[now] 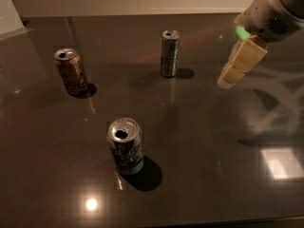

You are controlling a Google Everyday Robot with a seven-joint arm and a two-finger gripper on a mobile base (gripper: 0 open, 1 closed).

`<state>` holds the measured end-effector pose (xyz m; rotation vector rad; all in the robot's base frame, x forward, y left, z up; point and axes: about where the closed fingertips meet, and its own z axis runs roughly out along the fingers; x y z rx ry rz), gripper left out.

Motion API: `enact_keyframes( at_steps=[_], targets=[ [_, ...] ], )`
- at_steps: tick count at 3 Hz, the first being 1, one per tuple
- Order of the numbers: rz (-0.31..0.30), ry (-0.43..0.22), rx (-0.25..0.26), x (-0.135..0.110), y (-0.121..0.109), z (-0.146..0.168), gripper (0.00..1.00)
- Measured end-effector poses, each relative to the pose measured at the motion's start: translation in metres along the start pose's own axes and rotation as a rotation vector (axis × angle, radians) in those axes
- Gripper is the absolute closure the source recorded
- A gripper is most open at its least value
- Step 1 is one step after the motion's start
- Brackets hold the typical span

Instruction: Move redbull can near 7up can

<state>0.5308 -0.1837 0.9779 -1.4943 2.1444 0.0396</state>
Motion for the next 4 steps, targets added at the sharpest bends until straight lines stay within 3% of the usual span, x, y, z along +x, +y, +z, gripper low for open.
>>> enact_keyframes(
  at_steps=[2,4],
  targets=[
    [0.037,-0.167,-0.019,-0.056,-0.039,0.062,0.00],
    [0.088,-0.237,-0.046,-0.096,-0.075,0.117,0.00]
  ],
)
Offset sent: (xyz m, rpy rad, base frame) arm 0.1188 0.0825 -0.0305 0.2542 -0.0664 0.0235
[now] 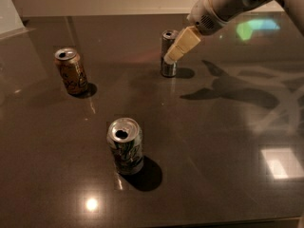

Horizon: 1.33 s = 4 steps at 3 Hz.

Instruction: Move redbull can near 7up can

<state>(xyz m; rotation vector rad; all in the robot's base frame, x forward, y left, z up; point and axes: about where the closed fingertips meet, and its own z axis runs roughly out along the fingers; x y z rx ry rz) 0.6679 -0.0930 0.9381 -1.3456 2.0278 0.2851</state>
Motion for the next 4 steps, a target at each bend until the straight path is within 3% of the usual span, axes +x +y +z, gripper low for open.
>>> enact_keyframes(
  at_steps=[1,2,4],
  targets=[
    [0.018,-0.008,-0.019,-0.007,-0.010,0.018,0.00],
    [0.024,-0.010,-0.045,-0.012,-0.010,0.029,0.17],
    [0.030,-0.011,-0.073,-0.009,-0.007,0.029,0.62]
  ],
)
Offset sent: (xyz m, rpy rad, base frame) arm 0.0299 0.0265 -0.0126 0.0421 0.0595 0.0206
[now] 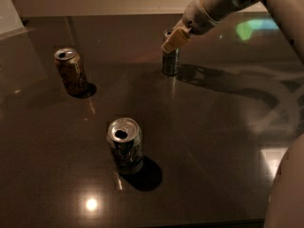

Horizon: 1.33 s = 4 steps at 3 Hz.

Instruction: Move redbull can near 7up can

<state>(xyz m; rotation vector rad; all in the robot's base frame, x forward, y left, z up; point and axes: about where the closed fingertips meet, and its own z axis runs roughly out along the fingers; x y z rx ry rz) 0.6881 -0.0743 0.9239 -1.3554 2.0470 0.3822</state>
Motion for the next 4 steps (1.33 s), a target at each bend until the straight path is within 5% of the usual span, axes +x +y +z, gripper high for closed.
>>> enact_keyframes(
  at_steps=[2,4],
  targets=[
    [-0.063,-0.032,-0.081,0.002,0.035,-0.041,1.00],
    [-0.136,0.003,-0.253,0.032,0.110,-0.085,1.00]
  ],
)
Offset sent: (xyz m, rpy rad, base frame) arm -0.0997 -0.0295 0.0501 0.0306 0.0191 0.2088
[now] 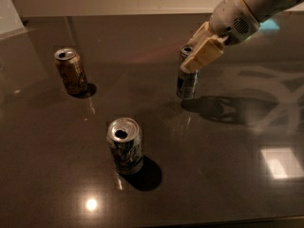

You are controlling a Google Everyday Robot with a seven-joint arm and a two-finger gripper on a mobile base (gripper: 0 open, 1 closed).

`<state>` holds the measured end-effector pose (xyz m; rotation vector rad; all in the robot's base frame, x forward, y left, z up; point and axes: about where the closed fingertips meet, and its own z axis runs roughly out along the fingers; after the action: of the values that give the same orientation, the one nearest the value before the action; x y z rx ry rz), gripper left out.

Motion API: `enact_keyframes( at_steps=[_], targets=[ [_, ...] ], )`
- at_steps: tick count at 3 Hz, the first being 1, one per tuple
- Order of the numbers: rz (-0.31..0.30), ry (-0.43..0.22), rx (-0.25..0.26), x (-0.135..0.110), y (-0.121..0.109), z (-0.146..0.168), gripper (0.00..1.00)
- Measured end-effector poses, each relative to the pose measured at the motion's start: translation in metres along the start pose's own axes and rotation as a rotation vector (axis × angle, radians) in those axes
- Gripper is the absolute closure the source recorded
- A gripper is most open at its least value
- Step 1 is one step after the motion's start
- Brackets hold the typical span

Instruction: Move redbull can near 7up can

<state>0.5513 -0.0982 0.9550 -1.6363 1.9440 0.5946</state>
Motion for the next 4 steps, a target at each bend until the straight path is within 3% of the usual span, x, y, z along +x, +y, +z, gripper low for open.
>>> enact_keyframes(
  at_steps=[1,2,4],
  targets=[
    [-0.029,-0.003,-0.055,0.004,0.041,-0.003,1.00],
    [-0.090,-0.015,-0.053,0.001,0.079,-0.004,1.00],
    [-0.177,-0.043,-0.061,-0.006,0.131,0.007,1.00]
  ],
)
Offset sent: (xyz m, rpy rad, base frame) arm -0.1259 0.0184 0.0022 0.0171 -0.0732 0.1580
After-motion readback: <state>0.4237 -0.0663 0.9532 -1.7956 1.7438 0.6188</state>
